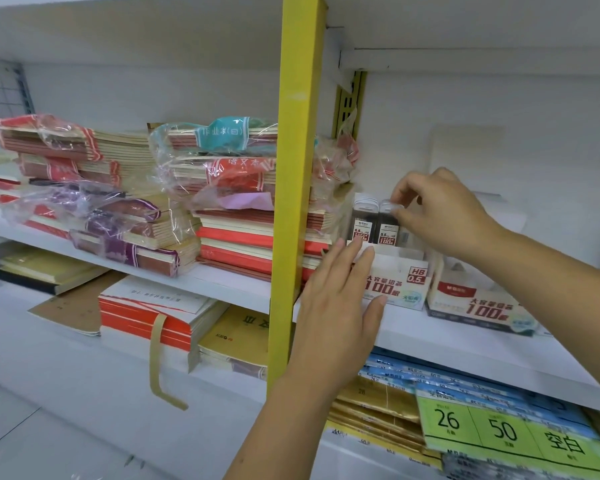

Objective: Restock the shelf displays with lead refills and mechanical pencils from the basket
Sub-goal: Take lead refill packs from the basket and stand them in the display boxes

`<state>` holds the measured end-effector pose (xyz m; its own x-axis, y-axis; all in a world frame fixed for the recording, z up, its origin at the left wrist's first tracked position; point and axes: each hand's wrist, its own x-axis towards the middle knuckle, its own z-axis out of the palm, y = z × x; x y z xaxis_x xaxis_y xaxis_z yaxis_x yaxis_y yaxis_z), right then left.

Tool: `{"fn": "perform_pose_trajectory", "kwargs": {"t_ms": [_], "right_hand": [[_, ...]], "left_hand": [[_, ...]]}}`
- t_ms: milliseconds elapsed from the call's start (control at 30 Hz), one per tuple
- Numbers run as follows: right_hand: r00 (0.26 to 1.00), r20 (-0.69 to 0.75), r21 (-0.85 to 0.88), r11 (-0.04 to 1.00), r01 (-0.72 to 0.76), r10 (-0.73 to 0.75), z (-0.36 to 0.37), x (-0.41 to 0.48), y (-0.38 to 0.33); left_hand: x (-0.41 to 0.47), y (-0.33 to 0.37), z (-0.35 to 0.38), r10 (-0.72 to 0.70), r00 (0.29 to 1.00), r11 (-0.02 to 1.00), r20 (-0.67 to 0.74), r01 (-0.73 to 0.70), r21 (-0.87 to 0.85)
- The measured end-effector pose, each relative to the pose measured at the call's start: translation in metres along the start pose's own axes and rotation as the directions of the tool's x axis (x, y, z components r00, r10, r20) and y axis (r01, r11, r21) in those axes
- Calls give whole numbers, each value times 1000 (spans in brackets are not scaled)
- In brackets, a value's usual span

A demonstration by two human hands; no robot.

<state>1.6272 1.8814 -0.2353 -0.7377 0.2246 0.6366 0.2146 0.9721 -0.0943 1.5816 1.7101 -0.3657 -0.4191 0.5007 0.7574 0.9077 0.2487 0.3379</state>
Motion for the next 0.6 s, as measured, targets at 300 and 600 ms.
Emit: {"fn": "perform_pose_trajectory", "kwargs": {"t_ms": [300,600], "right_hand": [[1000,-2,-158,987,-8,8,-16,-14,-2],[992,-120,370,929,17,30,-54,-169,-24]], "left_hand": [[-1,7,-3,12,1000,1000,2,-12,0],[-71,54,-7,98,995,993,9,-97,-68]]}}
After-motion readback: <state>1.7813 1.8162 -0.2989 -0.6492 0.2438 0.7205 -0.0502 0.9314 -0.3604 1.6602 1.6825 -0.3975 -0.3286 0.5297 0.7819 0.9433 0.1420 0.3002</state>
